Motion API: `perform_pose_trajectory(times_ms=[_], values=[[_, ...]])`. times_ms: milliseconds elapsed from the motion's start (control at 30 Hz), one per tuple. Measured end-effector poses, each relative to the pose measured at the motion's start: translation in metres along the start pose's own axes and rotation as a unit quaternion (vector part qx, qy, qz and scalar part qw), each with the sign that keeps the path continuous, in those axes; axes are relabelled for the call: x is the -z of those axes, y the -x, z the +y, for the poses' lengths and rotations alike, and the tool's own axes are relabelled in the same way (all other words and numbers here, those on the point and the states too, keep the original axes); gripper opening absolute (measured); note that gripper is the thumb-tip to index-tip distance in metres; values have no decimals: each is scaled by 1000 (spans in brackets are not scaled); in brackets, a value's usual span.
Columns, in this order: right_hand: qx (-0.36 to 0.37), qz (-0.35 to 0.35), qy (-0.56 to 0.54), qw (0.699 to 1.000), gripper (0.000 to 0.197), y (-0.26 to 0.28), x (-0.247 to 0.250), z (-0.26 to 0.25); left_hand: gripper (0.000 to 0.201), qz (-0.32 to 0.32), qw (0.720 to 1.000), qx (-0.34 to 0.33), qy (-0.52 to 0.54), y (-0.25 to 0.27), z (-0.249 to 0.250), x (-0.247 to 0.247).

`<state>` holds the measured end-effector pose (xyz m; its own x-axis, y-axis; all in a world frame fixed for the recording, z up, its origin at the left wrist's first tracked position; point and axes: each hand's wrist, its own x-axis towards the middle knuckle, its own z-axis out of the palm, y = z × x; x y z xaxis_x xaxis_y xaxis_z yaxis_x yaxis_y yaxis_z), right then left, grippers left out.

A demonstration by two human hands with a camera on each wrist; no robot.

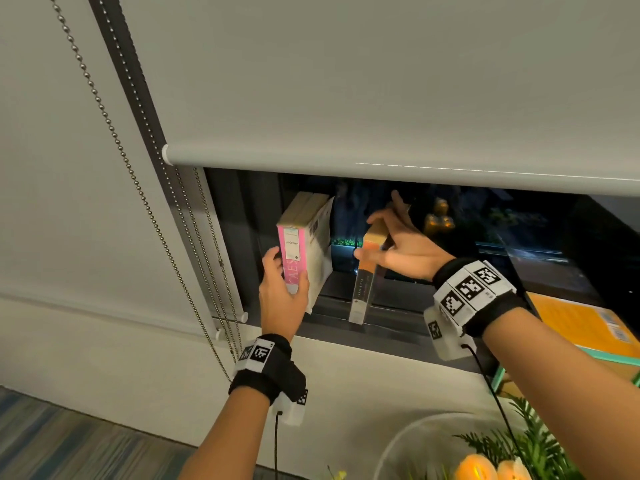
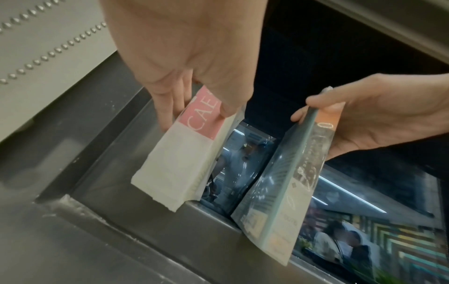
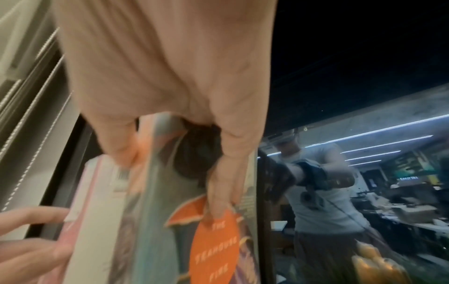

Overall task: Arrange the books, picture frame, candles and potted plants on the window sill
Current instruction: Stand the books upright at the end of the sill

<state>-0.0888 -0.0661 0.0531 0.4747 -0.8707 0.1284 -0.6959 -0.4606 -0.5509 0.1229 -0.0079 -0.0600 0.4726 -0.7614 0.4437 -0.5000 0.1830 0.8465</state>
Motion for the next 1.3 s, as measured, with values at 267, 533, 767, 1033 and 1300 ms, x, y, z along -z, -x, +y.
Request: perform_pose_trajectory(times_ms=[267, 533, 767, 1033, 1300], values=[[26, 122, -66, 990, 55, -14, -33, -10, 64, -53, 998, 29, -36, -3, -17, -6], [89, 118, -125, 981, 48, -25, -56, -38, 59, -65, 995, -5, -82, -5, -20, -7], [68, 95, -175, 978, 64, -31, -65, -40, 63, -83, 995, 0, -64, -4, -22, -4], [49, 62, -205, 976, 84, -34, -73, -37, 68, -113, 993, 10, -18, -4, -26, 3], [29, 72, -187, 979, 88, -44, -89, -38, 55, -96, 993, 46, -46, -9, -28, 3]])
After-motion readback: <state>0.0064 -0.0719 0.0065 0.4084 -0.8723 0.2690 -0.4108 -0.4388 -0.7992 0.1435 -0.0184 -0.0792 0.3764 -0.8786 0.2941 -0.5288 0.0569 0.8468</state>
